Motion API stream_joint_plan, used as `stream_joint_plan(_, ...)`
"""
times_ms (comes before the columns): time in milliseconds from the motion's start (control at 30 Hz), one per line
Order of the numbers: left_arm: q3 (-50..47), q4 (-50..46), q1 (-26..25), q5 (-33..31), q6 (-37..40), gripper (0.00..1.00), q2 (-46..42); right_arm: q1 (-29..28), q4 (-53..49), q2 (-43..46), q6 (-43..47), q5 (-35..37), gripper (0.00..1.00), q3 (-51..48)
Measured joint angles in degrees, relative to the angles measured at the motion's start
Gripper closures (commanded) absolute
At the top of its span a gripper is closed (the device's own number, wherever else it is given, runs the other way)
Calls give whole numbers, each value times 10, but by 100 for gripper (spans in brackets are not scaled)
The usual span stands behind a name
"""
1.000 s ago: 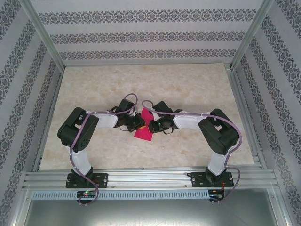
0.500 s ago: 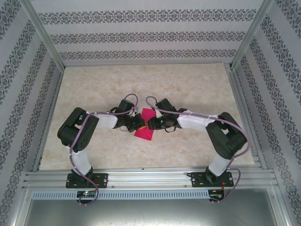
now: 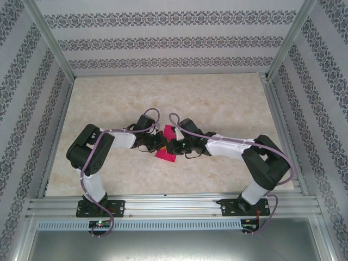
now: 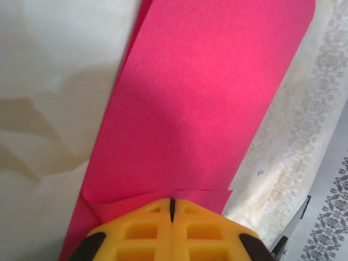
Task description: Fold a paper plane with a square sheet of paper (pick it up from the middle)
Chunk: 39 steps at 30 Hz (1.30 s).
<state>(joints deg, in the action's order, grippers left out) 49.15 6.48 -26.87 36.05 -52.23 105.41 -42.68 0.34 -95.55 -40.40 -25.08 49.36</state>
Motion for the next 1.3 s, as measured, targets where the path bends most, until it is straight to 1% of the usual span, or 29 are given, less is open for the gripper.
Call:
stream_joint_plan(200, 1, -1, 0, 0, 8, 100, 0, -2, 8, -39, -25, -13, 93, 0)
stream_joint_plan(633, 1, -2, 0, 0, 11, 100, 0, 16, 18, -62, -48, -29, 90, 4)
stream_joint_plan(1300, 1, -2, 0, 0, 12, 100, 0, 17, 34, -70, -62, -50, 87, -12)
